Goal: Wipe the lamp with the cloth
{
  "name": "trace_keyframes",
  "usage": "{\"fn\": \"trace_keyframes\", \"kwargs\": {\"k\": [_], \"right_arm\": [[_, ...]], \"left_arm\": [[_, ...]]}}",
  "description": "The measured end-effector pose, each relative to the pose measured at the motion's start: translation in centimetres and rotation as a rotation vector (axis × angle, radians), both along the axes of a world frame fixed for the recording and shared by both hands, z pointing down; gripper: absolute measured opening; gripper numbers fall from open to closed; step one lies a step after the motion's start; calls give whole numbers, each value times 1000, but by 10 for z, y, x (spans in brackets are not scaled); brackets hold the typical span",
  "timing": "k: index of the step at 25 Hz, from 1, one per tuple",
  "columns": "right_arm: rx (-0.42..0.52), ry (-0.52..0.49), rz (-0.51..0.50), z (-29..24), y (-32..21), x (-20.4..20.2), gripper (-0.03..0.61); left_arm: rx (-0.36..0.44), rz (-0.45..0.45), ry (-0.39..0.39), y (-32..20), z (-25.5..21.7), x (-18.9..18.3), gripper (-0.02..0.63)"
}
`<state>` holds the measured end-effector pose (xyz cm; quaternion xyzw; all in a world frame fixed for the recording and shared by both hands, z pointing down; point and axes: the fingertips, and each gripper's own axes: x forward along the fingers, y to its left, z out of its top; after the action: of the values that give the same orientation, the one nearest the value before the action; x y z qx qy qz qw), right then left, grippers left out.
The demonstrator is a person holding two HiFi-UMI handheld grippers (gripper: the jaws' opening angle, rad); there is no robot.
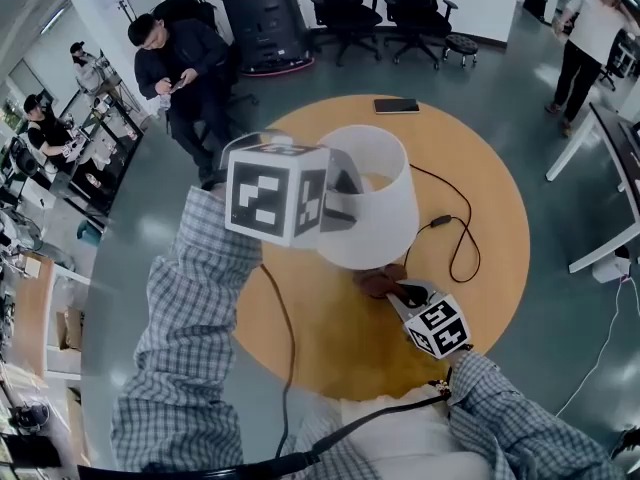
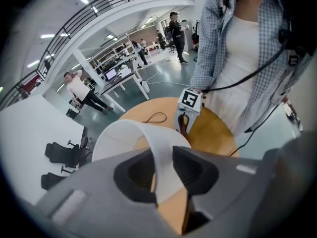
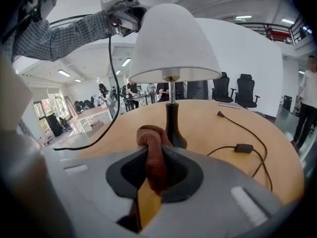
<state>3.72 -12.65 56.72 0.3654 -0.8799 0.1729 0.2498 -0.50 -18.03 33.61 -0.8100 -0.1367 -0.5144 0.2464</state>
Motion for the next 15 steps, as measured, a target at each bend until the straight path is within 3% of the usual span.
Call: {"fn": "trace_keyframes", "kwargs": {"k": [4,10,15], "right_arm": [[-28,83,-43,17,27,8,41],[-161,239,-140,67,77,14,43],[-236,250,-166,84,89,9,46]], "left_arm": [[19,0,-12,7,1,2,104],[49,1,-16,18,3,-1,107],[79,-6,-13,24,4,-3,115]]}}
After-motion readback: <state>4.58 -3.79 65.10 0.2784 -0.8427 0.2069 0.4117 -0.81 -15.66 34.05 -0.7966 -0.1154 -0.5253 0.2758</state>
